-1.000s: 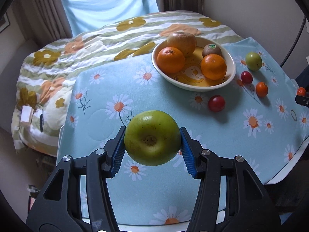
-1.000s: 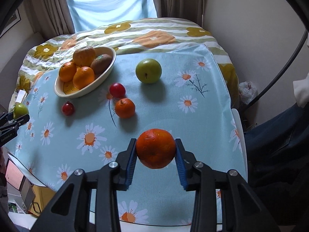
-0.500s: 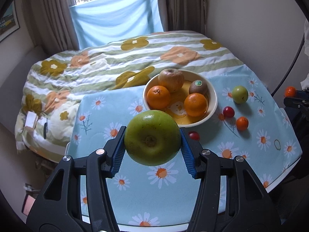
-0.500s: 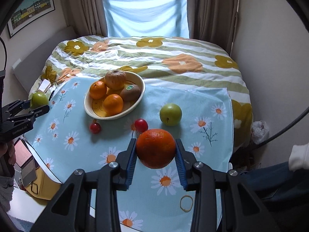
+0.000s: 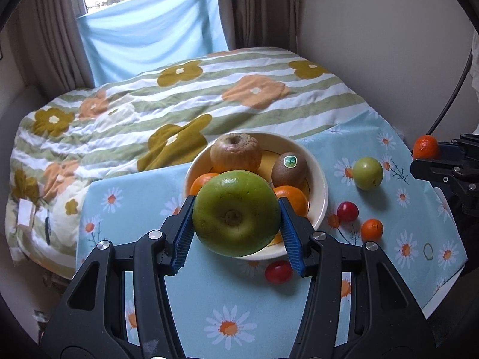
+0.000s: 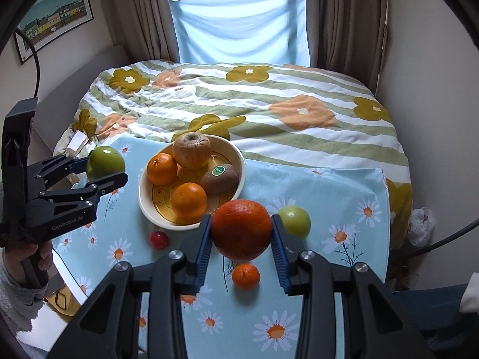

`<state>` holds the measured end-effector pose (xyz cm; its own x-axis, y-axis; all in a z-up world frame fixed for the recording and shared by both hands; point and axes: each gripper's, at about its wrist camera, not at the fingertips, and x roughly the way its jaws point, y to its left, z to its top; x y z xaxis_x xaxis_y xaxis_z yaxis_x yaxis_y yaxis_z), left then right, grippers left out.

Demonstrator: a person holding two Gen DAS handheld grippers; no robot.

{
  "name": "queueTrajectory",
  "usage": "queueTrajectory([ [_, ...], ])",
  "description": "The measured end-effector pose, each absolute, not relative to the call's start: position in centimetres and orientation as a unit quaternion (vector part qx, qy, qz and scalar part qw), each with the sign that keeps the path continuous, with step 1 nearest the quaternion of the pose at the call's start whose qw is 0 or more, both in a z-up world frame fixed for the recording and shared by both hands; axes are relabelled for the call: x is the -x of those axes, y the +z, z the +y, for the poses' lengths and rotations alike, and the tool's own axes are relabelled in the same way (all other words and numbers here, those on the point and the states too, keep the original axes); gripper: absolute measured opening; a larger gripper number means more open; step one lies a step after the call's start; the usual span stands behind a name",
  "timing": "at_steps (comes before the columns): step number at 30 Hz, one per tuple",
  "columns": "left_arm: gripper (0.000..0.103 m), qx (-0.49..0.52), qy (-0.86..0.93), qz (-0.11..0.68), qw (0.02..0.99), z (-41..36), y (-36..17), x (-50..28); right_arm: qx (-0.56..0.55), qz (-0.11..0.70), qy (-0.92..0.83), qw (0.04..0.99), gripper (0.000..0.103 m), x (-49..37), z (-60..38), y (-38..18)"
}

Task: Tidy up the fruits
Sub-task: 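Carry the green apple into the cream bowl and open the left tool, then lower the tangerine into the bowl and open the right tool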

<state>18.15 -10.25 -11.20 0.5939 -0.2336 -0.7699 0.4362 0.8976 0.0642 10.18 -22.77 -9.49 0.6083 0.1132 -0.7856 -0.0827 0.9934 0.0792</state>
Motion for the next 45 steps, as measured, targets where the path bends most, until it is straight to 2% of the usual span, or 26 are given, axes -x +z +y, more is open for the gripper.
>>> queueTrajectory([
  [10, 0.057, -0.132, -0.231, 0.433, 0.861, -12.9, -14.6, -23.1, -0.029, 0.455, 0.046, 0.889, 0.035, -14.3, -22.9, -11.6],
  [22, 0.058, -0.126, -0.259, 0.452, 0.844, -14.5, -17.4, -25.0, -0.049, 0.466, 0.037, 0.883, 0.035, -15.9, -23.5, -13.3],
  [23, 0.064, -0.127, -0.258, 0.449, 0.846, -14.4, -17.3, -25.0, -0.049, 0.466, 0.036, 0.883, 0.035, -15.9, -23.5, -13.3],
  [24, 0.078, -0.127, -0.258, 0.446, 0.847, -14.4, -17.2, -24.9, -0.050, 0.466, 0.035, 0.882, 0.035, -15.9, -23.6, -13.4],
  [26, 0.099, -0.120, -0.258, 0.435, 0.854, -14.0, -16.6, -24.7, -0.052, 0.467, 0.034, 0.882, 0.035, -15.9, -23.6, -13.5],
  [27, 0.103, -0.115, -0.258, 0.428, 0.858, -13.7, -16.2, -24.5, -0.051, 0.467, 0.034, 0.882, 0.035, -16.0, -23.6, -13.5],
  [45, 0.103, -0.108, -0.180, 0.427, 0.880, -6.1, -13.6, -21.6, -0.027, 0.463, 0.076, 0.883, 0.035, -17.4, -20.9, -12.8],
])
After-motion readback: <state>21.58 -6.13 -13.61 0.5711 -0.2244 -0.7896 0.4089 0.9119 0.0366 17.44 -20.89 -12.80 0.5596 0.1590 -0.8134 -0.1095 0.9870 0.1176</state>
